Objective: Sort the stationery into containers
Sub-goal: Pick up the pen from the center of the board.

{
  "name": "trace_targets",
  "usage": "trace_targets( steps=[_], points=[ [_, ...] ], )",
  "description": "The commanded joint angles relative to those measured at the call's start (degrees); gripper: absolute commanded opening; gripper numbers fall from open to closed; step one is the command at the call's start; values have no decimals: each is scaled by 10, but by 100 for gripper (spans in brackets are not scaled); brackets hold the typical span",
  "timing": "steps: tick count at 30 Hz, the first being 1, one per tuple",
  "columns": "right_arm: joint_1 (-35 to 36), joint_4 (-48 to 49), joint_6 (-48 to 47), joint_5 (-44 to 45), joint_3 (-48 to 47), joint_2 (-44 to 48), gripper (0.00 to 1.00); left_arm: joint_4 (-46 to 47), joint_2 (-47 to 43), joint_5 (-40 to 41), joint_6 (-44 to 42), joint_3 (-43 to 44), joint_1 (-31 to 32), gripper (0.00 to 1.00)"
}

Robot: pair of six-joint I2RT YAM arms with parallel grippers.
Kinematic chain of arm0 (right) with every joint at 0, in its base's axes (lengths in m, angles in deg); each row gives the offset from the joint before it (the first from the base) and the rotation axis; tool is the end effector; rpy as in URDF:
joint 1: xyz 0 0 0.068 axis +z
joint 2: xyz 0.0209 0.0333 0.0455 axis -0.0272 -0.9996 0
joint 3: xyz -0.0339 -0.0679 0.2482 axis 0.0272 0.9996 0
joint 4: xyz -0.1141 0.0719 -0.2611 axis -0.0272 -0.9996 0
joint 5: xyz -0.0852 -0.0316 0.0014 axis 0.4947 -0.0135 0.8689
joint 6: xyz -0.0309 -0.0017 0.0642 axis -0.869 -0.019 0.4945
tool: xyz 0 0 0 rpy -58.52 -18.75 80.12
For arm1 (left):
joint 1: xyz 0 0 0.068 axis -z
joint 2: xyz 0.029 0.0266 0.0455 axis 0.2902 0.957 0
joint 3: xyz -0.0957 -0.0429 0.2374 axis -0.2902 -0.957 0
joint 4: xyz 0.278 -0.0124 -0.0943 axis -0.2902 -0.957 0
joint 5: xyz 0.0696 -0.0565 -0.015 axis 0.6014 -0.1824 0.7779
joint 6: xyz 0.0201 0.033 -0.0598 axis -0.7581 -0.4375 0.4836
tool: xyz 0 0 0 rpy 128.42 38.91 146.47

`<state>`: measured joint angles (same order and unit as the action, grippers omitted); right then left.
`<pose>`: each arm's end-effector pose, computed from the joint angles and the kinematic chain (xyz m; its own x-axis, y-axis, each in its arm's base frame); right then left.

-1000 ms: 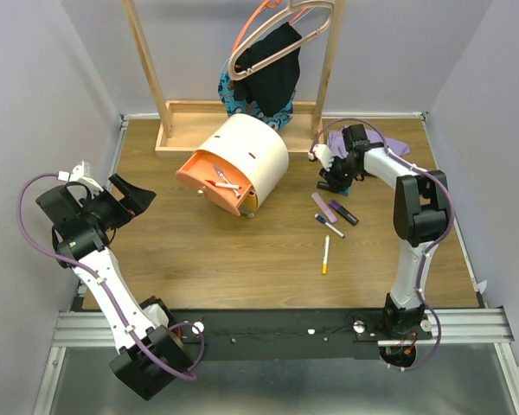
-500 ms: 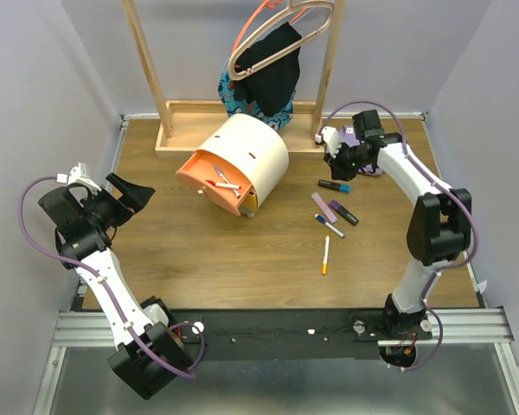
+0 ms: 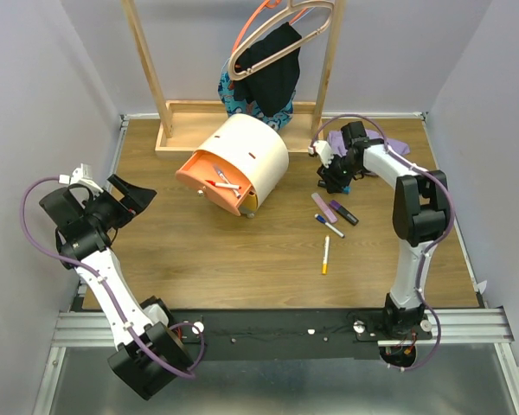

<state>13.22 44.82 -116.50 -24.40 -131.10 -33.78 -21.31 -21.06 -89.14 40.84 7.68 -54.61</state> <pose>0.4404 0.1132 0.1372 -0.3806 -0.7690 -0.5136 -0.8839 0.4657 -0.0423 0.2156 0.1106 0.2950 -0.4241 -0.6624 -0.6175 -0.0636 0.7020 -0.7093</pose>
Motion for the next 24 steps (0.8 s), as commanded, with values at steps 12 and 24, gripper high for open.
trace_targets(
  steps=[12, 24],
  points=[
    [2, -10, -65, 15, -51, -64, 46, -82, -12, 14, -68, 33, -21, 99],
    [2, -66, -76, 30, -46, -97, 26, -61, -1, 12, -53, 34, -22, 99]
  ],
)
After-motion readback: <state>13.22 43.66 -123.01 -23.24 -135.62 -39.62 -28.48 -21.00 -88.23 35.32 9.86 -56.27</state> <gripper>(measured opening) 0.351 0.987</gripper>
